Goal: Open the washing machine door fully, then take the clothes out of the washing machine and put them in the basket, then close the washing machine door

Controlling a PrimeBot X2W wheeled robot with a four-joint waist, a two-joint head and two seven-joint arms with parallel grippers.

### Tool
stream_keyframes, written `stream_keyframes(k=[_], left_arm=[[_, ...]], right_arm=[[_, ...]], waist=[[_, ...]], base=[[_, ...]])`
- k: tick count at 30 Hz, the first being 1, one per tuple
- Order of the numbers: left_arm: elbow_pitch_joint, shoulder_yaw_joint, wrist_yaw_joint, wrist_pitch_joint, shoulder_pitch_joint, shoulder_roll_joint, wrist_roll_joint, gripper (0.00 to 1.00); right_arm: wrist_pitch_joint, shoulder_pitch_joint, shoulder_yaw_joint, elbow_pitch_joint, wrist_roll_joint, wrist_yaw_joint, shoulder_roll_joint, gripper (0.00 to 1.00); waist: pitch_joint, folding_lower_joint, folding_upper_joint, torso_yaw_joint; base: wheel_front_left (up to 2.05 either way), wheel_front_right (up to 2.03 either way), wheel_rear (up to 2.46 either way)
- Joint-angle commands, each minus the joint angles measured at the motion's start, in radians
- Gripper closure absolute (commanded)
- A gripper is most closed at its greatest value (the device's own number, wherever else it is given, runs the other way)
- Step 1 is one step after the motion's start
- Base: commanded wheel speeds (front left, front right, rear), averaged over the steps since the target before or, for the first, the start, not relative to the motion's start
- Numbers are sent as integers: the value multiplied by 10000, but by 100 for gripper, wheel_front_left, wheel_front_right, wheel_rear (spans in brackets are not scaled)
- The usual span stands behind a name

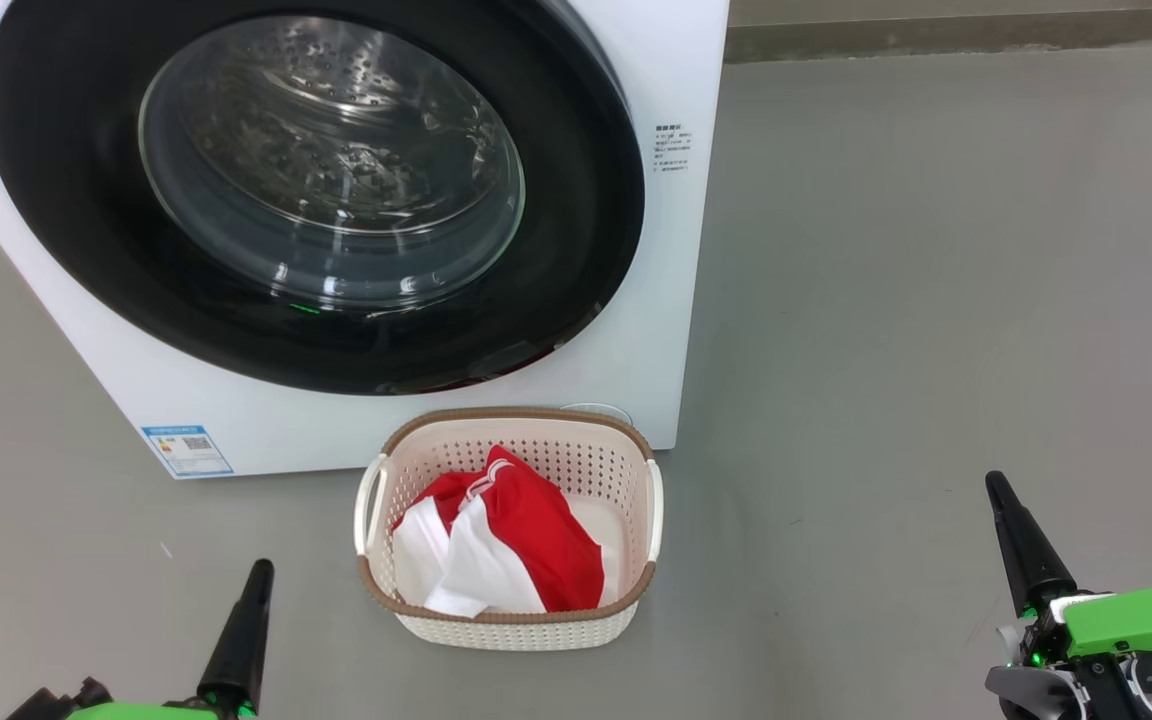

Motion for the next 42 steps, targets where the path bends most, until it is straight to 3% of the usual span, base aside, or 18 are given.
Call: stream_keyframes(k=[1, 5, 42], left_arm=[[-168, 366, -69, 78, -500, 170, -290, 100], [-110, 411, -71, 191, -563, 170, -706, 100], [-108, 497, -71, 259, -570, 111, -635, 100]], right_arm=[[88, -499, 170, -204, 273, -6, -176, 100], [203, -565, 156, -152, 705, -7, -182, 100], [254, -571, 93, -149, 652, -7, -138, 100]], waist=[[3, 0, 0, -1], [15, -1, 0, -6], [15, -1, 0, -6]], base=[[0, 0, 0], [0, 0, 0], [0, 0, 0]])
